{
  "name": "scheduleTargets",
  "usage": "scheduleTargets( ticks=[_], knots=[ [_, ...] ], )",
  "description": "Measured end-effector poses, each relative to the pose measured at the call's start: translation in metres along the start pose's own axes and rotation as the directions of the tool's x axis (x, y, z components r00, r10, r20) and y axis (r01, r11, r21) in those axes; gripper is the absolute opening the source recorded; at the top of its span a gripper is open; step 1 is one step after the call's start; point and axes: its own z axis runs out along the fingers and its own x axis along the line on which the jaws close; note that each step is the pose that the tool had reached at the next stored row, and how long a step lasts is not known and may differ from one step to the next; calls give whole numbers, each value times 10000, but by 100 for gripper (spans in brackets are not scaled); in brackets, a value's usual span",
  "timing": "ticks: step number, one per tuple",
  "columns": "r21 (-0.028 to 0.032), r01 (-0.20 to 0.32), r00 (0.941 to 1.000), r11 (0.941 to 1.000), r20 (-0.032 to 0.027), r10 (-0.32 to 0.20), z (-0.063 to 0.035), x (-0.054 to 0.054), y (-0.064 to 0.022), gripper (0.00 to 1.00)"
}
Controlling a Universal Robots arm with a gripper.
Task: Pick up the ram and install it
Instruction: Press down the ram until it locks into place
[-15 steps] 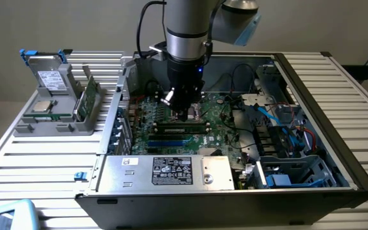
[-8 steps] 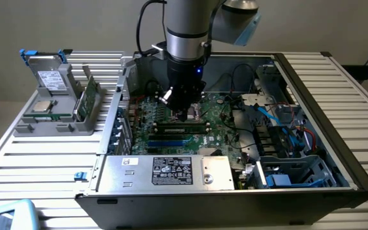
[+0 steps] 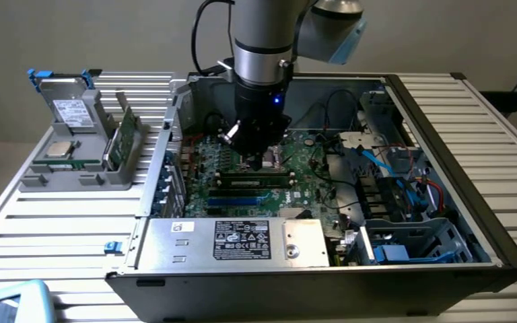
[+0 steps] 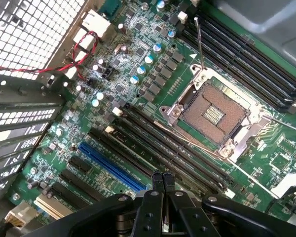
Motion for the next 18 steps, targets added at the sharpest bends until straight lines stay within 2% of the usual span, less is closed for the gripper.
scheduleTargets(
  ticks=[4,8,15,18],
  knots=[
    [-14,-550,9985,9985,10,550,3,0,0,11],
    [-29,-1097,9940,9940,17,1097,7,0,0,11],
    [-36,-1959,9806,9806,66,1960,12,-1,0,11],
    [0,-2265,9740,9740,90,2264,13,0,0,11]
  ],
)
